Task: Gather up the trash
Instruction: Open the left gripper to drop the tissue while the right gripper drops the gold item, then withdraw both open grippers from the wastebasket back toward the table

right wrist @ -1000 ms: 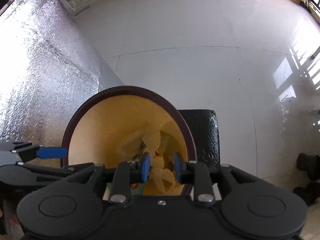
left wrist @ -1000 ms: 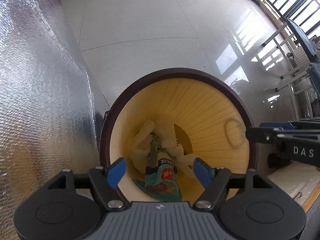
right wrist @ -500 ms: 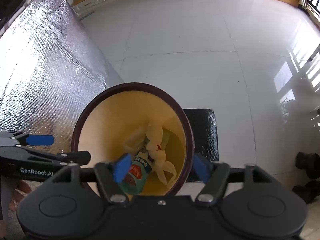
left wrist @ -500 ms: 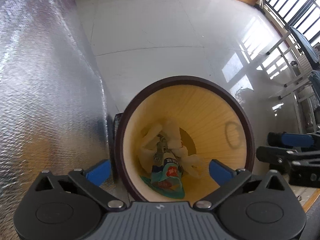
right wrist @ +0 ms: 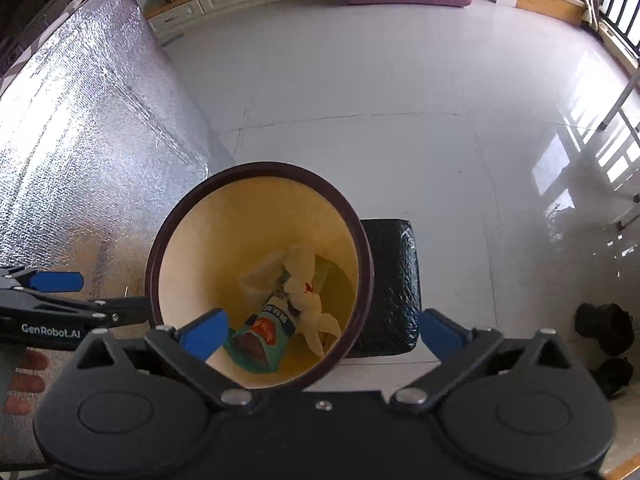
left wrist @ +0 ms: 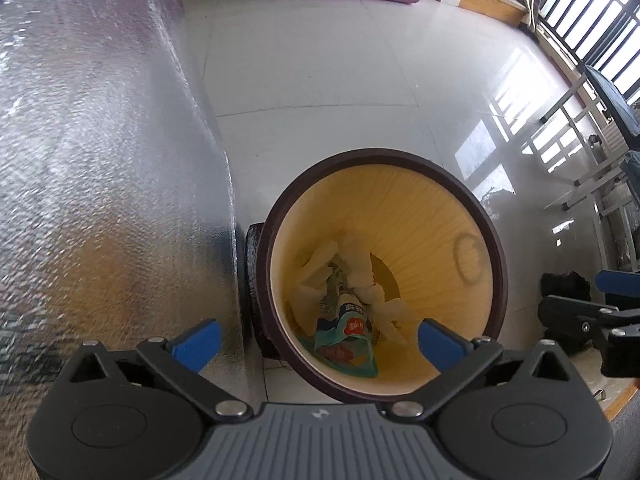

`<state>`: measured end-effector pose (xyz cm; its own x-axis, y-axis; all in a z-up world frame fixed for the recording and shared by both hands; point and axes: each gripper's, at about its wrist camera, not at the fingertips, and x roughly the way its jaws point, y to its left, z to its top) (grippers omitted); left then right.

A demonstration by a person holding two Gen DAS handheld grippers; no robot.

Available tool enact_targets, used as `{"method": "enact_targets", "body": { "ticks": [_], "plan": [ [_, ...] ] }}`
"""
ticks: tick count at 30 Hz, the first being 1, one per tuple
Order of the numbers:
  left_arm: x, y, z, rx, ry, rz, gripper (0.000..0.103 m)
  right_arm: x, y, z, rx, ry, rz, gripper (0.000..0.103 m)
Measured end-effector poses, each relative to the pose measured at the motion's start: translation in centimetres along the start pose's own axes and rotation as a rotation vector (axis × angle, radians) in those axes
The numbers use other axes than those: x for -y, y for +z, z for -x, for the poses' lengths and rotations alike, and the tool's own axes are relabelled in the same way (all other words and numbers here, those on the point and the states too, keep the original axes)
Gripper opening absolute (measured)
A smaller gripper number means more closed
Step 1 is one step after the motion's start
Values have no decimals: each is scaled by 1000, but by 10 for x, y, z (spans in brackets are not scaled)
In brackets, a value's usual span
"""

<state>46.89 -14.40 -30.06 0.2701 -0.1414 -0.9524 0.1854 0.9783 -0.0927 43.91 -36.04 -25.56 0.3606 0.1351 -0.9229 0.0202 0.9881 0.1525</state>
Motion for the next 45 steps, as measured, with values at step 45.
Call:
{"method": "enact_targets", "body": {
  "ticks": [45],
  "plan": [
    [-86, -171, 301, 667, 35, 103, 103, -126, -102, 220, 588, 102, 192, 103]
  ]
}}
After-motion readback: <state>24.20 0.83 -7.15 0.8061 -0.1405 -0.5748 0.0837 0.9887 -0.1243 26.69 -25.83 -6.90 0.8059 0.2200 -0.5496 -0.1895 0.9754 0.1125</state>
